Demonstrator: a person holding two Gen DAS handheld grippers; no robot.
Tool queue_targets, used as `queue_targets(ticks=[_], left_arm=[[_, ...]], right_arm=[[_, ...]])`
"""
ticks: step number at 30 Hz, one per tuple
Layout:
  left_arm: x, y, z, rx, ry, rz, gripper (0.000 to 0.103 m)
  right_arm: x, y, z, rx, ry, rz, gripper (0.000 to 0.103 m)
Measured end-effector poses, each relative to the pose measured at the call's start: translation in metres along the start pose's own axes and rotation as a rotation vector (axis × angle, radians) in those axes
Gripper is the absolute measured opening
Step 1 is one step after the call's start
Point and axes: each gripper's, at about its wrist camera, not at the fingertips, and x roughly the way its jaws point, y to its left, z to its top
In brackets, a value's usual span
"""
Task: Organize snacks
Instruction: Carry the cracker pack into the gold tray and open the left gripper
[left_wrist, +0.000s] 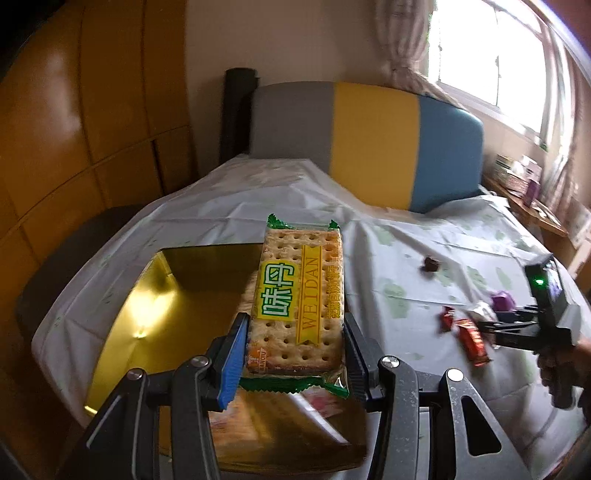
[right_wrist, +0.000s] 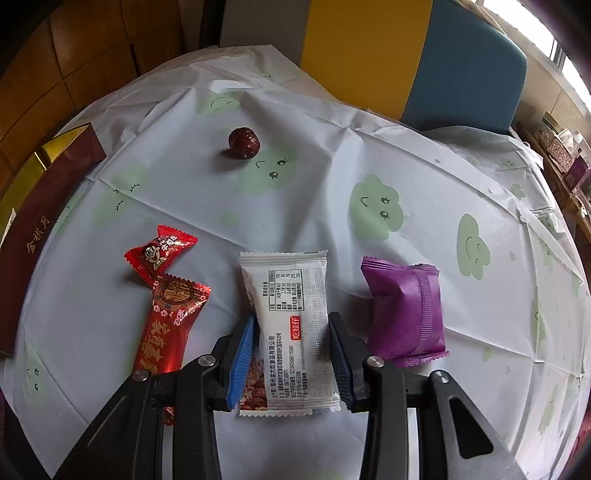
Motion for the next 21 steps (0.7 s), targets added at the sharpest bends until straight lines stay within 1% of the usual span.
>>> queue_targets(ticks=[4,7,11,13,14,16,17,19,21], left_arm=[[0.009,0.019,-0.004,-0.032,0.026,0.036,0.049],[0.02,0.032,-0.006,-0.066,0.062,0.054,0.049],[0.045,0.052,-0.002,-0.12,0.126,0.068,0.05],[0.054,0.058,0.0,-0.132,0.129,0.096,0.052],[0.059,0.06,0.002,-0.121,0.129,0.108,0.056],[0.065,0.062,0.002,-0.107,0.125,0.138,0.06],[0.066,0.065,0.002,-0.113,0.131,0.15,0.06],[0.065,0.069,-0.001,-0.134,0.134,0.136,0.06],[0.061,0.067,-0.005,-0.129,0.127,0.144,0.06]], right_arm=[[-0.002,0.001,-0.002,0.003,-0.007,-0.008,0.039],[-0.004,0.002,-0.004,0.007,-0.011,-0.013,0.039],[-0.004,0.002,-0.004,0.006,-0.012,-0.017,0.039],[-0.004,0.003,-0.004,0.005,-0.011,-0.019,0.039],[-0.004,0.003,-0.004,0.005,-0.011,-0.019,0.039],[-0.004,0.003,-0.003,0.004,-0.008,-0.016,0.039],[-0.004,0.003,-0.003,0.003,-0.007,-0.014,0.039],[-0.003,0.002,-0.002,0.002,-0.006,-0.013,0.039],[-0.002,0.001,-0.001,0.001,-0.003,-0.012,0.039]])
